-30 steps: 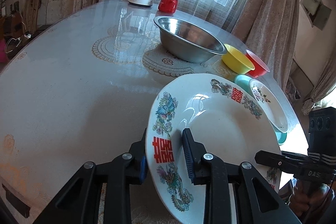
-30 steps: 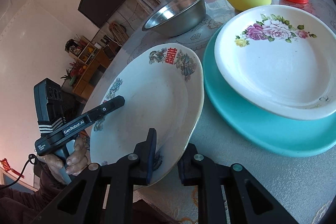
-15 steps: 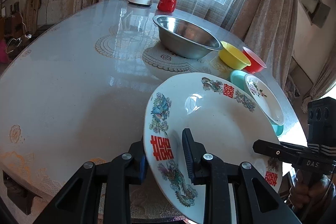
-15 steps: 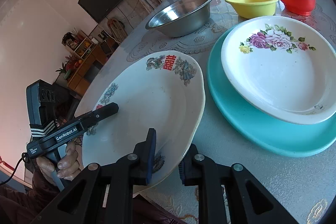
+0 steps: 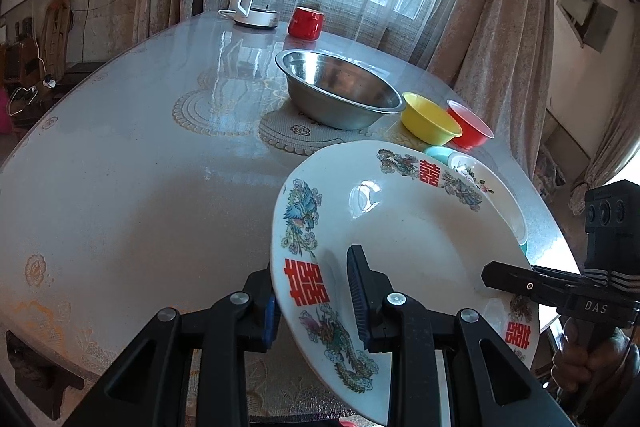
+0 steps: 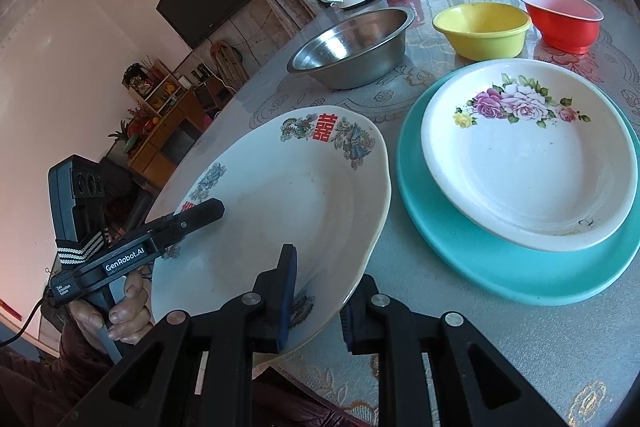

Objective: Organize plates and bowls
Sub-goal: 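Lift the large double-happiness plate with the right gripper toward the stack, then lower the large plate onto the floral and turquoise plate stack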

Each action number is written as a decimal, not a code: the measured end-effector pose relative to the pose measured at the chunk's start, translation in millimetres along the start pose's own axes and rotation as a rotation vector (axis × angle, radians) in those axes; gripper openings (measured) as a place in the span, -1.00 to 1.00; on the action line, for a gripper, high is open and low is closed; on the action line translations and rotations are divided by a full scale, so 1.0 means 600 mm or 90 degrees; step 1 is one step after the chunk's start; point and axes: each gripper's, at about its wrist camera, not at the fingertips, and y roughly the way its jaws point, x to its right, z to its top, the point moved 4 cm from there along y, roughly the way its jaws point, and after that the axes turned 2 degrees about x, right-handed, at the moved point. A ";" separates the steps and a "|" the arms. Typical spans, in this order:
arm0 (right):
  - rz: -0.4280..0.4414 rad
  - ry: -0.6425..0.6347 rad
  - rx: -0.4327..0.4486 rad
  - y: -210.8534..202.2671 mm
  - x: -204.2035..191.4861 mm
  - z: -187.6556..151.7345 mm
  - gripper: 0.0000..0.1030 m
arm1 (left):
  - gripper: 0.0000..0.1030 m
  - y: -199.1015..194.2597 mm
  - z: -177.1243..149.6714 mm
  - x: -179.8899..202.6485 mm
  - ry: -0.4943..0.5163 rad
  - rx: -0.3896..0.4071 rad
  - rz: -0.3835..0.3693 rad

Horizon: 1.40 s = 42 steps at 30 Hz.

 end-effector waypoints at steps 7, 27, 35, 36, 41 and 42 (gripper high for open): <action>-0.018 -0.007 0.035 -0.039 0.012 0.012 -0.63 | -0.44 0.006 0.021 0.043 0.038 0.005 -0.009; -0.138 0.031 0.117 -0.155 0.121 0.045 -0.59 | -0.44 0.122 0.089 0.199 0.106 -0.038 -0.068; -0.183 0.038 0.109 -0.156 0.165 0.059 -0.55 | -0.43 0.171 0.097 0.230 0.115 -0.059 -0.068; -0.186 0.039 0.108 -0.156 0.171 0.061 -0.55 | -0.44 0.176 0.099 0.234 0.114 -0.060 -0.068; -0.199 0.040 0.104 -0.155 0.190 0.068 -0.54 | -0.44 0.192 0.100 0.243 0.122 -0.066 -0.071; -0.200 0.043 0.102 -0.154 0.195 0.068 -0.54 | -0.44 0.196 0.099 0.245 0.125 -0.069 -0.071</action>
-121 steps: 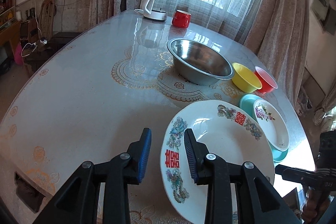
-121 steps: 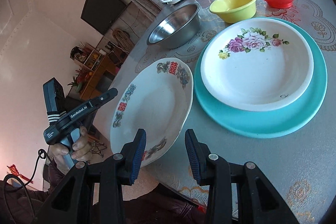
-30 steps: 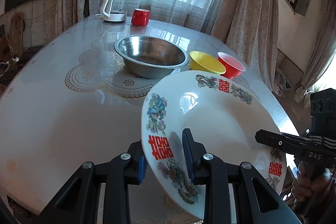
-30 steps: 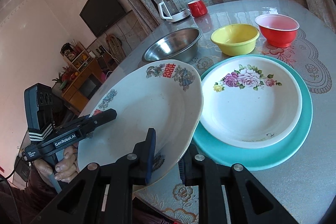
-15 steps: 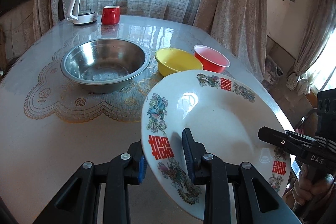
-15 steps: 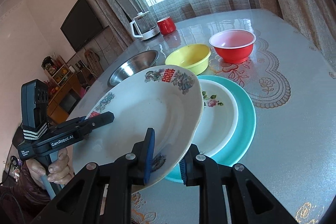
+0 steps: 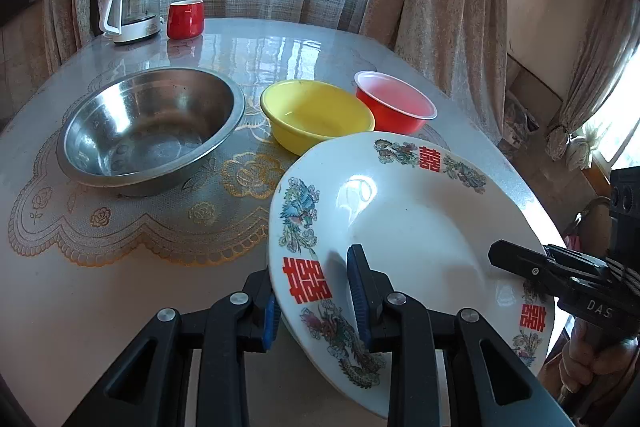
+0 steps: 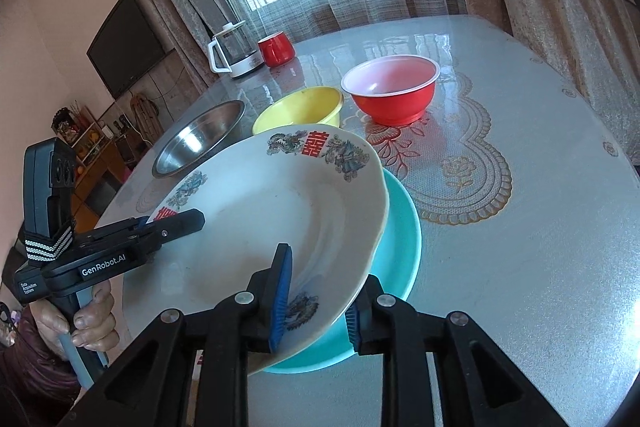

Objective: Organize plates and bowls
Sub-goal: 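Lower the large plate onto the floral and turquoise plate stack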

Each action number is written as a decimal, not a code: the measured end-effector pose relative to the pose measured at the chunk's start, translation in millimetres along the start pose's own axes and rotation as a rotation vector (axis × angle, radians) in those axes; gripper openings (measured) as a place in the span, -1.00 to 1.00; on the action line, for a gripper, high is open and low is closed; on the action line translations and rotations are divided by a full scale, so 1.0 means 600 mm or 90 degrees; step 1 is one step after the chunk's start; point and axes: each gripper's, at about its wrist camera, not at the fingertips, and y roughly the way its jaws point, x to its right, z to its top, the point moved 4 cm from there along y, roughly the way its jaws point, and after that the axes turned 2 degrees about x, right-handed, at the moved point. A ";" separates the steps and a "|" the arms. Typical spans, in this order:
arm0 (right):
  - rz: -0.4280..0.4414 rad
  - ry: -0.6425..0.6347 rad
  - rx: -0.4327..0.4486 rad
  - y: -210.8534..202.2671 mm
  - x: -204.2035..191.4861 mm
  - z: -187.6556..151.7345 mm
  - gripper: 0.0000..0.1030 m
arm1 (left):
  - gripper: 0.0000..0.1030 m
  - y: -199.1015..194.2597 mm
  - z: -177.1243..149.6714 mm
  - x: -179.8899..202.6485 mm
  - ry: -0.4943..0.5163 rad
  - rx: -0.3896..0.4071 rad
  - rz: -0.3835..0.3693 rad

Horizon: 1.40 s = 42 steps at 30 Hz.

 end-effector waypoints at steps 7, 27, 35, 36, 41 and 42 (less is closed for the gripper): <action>-0.024 -0.010 -0.001 0.014 0.008 0.000 -0.51 | -0.40 0.018 -0.005 0.001 -0.005 -0.013 0.003; -0.049 0.013 -0.006 0.018 0.015 -0.020 -0.42 | -0.37 0.014 -0.015 0.013 0.019 0.002 0.048; -0.049 0.046 0.017 -0.011 0.017 -0.030 -0.42 | -0.36 -0.013 -0.027 0.012 0.014 0.020 0.053; -0.053 0.044 0.023 -0.013 0.017 -0.031 -0.42 | -0.36 -0.014 -0.028 0.012 0.012 0.022 0.054; -0.084 0.019 0.050 -0.015 0.011 -0.032 -0.48 | -0.36 -0.011 -0.030 0.020 0.021 0.021 0.067; -0.088 0.018 0.054 -0.015 0.011 -0.032 -0.49 | -0.36 -0.010 -0.031 0.020 0.020 0.021 0.067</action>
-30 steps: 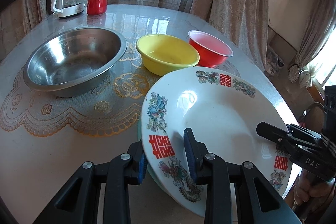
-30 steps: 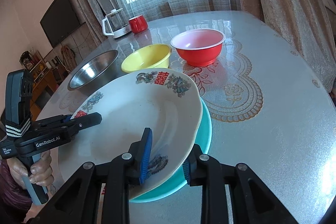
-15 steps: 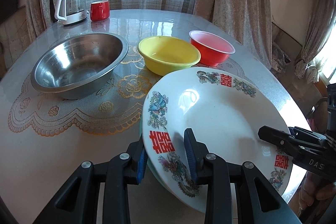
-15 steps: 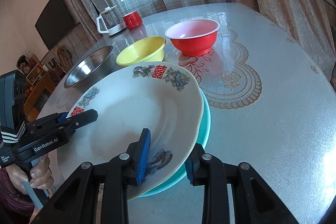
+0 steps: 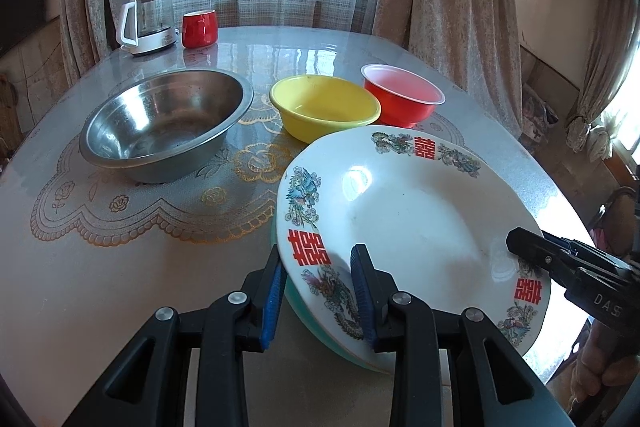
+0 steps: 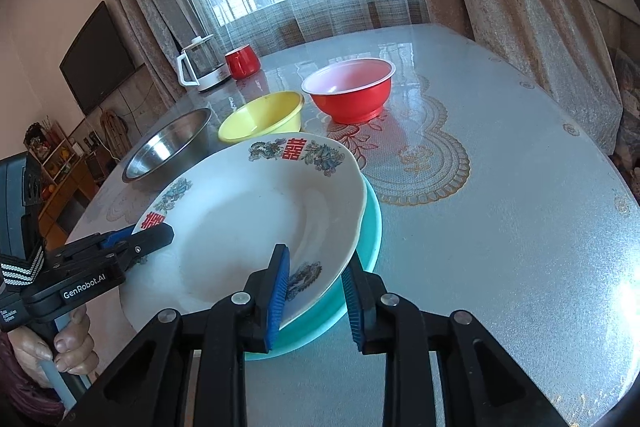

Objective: Organize plates and bowls
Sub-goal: 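Lower the large plate onto the floral and turquoise plate stack, then open the right gripper and withdraw it from the plate stack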

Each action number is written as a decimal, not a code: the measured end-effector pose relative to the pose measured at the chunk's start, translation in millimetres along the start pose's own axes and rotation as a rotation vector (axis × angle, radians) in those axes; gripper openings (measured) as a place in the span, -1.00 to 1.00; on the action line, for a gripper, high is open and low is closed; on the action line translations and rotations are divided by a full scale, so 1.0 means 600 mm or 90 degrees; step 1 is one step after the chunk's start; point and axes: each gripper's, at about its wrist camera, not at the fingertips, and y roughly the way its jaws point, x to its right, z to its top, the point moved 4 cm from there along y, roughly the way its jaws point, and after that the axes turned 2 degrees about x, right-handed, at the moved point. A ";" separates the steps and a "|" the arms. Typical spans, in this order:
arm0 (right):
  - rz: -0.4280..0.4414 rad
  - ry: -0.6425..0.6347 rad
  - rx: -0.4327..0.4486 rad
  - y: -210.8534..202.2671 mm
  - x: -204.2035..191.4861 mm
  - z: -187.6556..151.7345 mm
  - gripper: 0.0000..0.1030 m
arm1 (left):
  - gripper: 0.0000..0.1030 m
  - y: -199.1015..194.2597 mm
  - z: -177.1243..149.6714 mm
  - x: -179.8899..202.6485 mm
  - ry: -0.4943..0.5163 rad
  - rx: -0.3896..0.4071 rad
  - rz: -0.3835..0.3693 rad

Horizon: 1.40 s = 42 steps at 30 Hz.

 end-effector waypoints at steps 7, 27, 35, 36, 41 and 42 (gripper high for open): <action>0.006 0.012 -0.001 0.004 0.006 0.000 -0.51 | -0.36 0.000 -0.002 0.000 -0.007 -0.001 -0.003; 0.002 0.098 0.007 -0.019 0.031 0.013 -0.40 | -0.26 -0.035 -0.002 -0.035 -0.053 0.026 -0.004; -0.004 0.111 0.034 -0.036 0.022 0.047 -0.39 | -0.13 -0.059 0.000 -0.093 -0.100 0.040 0.028; 0.000 0.105 0.037 -0.037 0.015 0.054 -0.39 | -0.13 -0.064 0.000 -0.102 -0.107 0.043 0.025; 0.043 0.070 0.028 -0.026 -0.033 0.078 -0.30 | -0.13 -0.072 -0.004 -0.140 -0.123 0.047 0.054; 0.054 0.061 0.022 -0.021 -0.046 0.081 -0.30 | -0.13 -0.070 -0.006 -0.149 -0.128 0.041 0.066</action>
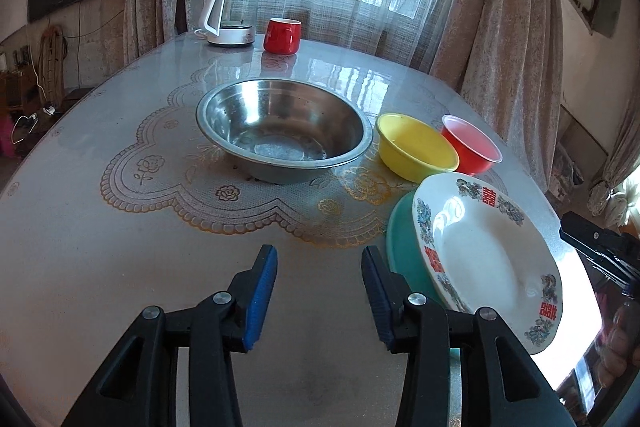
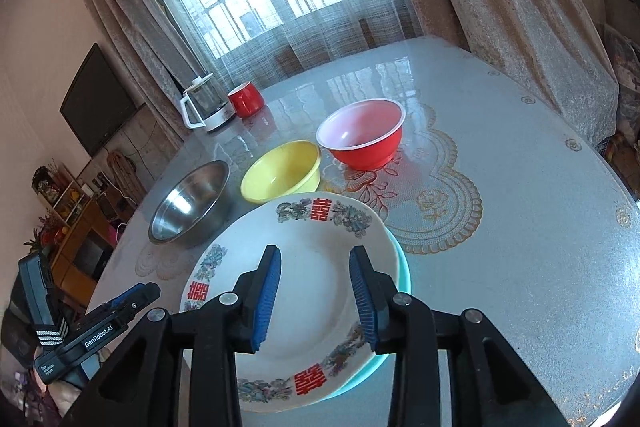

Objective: Organize plates and bowls
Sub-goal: 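Open the right gripper and withdraw it from the plate stack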

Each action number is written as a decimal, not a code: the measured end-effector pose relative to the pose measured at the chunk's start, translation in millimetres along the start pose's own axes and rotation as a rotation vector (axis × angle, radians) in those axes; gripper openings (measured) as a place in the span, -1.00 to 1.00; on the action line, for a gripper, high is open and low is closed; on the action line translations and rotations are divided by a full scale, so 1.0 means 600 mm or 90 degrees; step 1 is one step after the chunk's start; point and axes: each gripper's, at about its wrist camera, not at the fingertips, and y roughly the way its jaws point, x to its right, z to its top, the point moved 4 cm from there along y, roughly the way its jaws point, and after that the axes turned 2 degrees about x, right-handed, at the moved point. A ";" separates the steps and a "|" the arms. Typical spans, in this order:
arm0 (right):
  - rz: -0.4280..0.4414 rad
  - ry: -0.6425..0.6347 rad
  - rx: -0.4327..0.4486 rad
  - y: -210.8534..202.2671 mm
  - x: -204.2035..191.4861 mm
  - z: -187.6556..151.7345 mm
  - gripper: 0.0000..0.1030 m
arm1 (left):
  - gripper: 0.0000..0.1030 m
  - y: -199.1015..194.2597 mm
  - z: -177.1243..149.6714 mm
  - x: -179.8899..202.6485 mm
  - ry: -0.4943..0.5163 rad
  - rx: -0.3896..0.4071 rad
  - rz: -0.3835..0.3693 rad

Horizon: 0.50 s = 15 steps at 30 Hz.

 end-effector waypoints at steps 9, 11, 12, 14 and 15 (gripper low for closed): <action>0.096 -0.053 -0.079 0.065 -0.107 -0.010 -0.23 | -0.14 0.003 -0.011 -0.079 -0.058 0.004 0.037; 0.118 -0.054 -0.096 0.078 -0.126 -0.012 -0.10 | -0.13 0.001 -0.009 -0.093 -0.058 0.013 0.047; 0.126 -0.055 -0.103 0.083 -0.135 -0.012 -0.06 | -0.09 0.001 -0.007 -0.099 -0.059 0.018 0.055; 0.144 -0.058 -0.116 0.096 -0.155 -0.012 0.04 | -0.04 0.000 -0.004 -0.111 -0.061 0.022 0.056; 0.152 -0.058 -0.123 0.102 -0.163 -0.011 0.04 | -0.04 0.000 -0.002 -0.116 -0.065 0.021 0.054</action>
